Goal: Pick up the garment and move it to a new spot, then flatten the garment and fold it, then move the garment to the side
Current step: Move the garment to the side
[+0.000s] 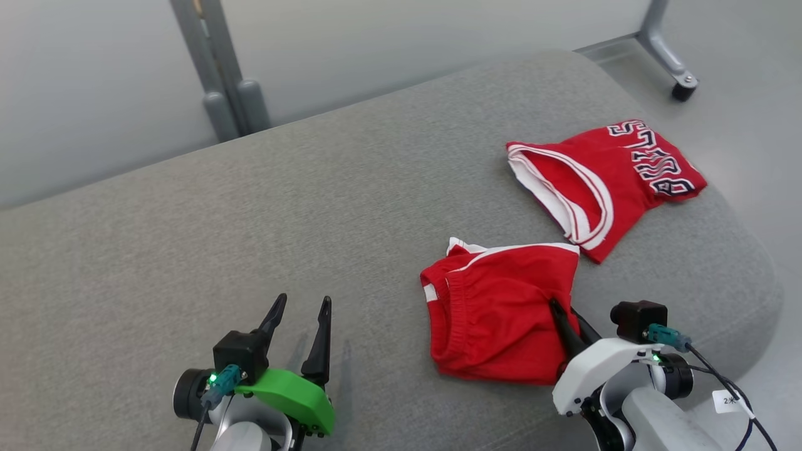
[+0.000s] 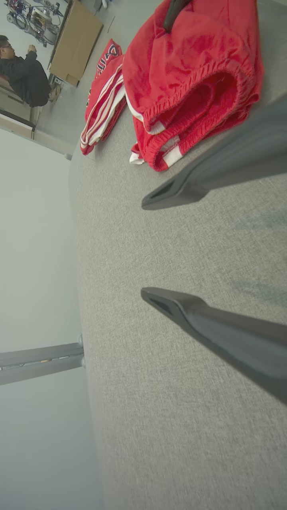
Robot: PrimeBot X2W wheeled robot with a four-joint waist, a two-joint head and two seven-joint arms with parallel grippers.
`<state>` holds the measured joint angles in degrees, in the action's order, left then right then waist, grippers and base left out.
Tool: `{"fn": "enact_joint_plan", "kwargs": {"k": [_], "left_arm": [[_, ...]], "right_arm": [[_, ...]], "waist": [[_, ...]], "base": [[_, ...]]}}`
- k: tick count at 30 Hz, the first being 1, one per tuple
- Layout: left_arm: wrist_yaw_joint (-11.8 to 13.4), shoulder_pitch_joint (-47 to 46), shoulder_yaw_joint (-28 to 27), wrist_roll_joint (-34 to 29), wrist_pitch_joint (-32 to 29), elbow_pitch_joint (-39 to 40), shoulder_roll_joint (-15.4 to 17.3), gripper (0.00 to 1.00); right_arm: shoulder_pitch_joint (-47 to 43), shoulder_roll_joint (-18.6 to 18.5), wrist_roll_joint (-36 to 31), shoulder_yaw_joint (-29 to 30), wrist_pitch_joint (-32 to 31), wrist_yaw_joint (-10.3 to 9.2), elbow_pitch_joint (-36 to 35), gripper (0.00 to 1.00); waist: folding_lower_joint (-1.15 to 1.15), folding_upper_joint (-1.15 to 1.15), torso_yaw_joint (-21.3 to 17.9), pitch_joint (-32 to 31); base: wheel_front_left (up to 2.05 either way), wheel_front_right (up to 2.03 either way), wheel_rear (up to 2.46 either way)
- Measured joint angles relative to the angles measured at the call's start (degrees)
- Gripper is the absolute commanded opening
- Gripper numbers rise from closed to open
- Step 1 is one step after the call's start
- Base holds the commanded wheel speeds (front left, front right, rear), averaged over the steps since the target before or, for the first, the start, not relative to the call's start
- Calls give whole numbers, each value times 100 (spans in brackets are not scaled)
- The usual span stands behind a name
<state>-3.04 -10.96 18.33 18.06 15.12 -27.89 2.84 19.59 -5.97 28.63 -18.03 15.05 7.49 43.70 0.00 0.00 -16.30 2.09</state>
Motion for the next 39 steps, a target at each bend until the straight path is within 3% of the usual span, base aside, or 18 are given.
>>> {"fn": "enact_joint_plan", "kwargs": {"k": [8, 16, 21, 29, 39], "left_arm": [[-4, -77, 75, -21, 0, 97, -3, 100], [-53, -432, 257, -133, 0, 149, -9, 100], [-75, -660, 226, -275, 0, 91, -10, 100], [-127, -870, 157, -466, 0, 112, -8, 100], [-152, -938, 67, -595, 0, 170, -5, 100]], "right_arm": [[-59, -13, 216, -258, 0, 0, -81, 0], [324, -84, 180, -654, 0, -1, -464, 0], [1078, -267, 46, -858, 0, 0, -644, 0], [2217, -953, -237, -892, 0, 1, -492, 0], [2735, -2091, -419, -112, 0, 3, 536, 0]], "waist": [[0, 0, -703, 63], [0, 0, -859, 457], [0, 0, -706, 792], [0, 0, -178, 1264], [0, 0, 444, 1665]], "base": [[0, 0, 0], [0, 0, 0], [0, 0, 0], [0, 0, 0], [0, 0, 0]]}}
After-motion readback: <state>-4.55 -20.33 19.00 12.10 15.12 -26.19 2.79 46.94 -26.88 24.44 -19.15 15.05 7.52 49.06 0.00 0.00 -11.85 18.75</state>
